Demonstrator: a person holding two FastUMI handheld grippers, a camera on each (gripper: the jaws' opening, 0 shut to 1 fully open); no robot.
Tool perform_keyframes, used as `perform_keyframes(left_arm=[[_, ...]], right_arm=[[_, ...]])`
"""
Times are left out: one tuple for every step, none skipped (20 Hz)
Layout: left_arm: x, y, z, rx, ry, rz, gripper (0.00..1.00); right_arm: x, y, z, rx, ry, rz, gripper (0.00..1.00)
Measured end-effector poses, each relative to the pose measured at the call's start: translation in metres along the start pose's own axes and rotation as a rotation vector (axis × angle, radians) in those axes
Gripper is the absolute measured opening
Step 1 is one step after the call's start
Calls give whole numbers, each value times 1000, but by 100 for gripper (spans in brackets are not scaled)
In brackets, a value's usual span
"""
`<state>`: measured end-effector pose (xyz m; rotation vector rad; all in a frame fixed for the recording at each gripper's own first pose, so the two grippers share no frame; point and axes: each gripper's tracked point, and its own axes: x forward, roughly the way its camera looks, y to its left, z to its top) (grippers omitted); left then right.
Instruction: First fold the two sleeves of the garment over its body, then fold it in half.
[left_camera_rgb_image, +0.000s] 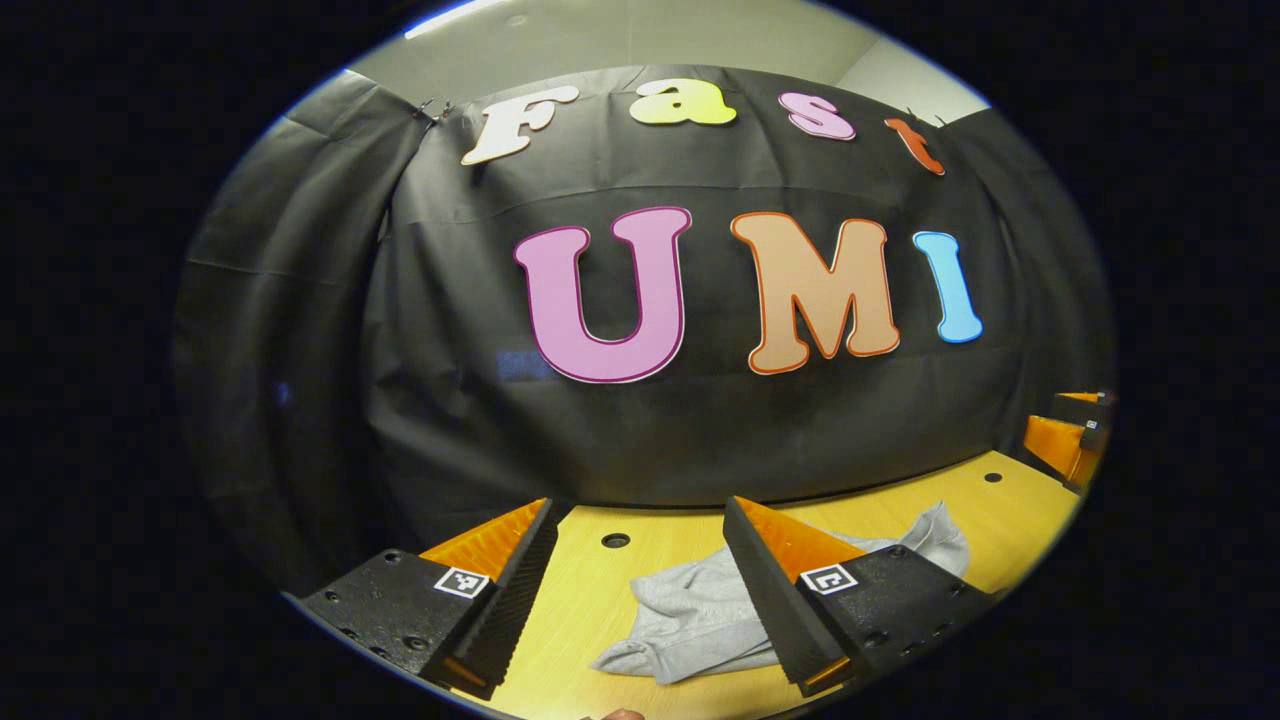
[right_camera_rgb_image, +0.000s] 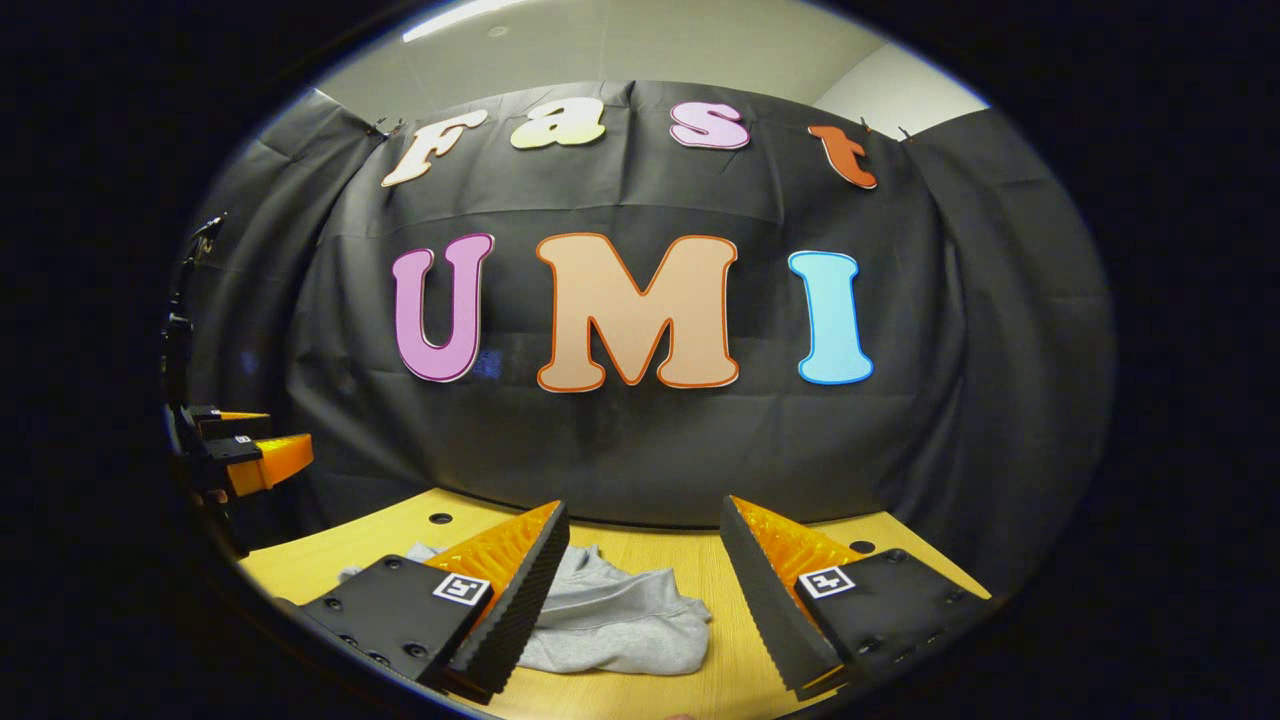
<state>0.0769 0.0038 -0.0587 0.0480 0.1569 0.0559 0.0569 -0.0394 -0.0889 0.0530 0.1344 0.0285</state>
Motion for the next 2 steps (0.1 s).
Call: perform_keyframes(left_arm=[[0, 2, 1, 2, -4, 3, 96], [1, 3, 2, 4, -10, 5, 96]], right_arm=[[0, 1, 2, 1, -6, -1, 96], [1, 2, 2, 0, -6, -2, 94]])
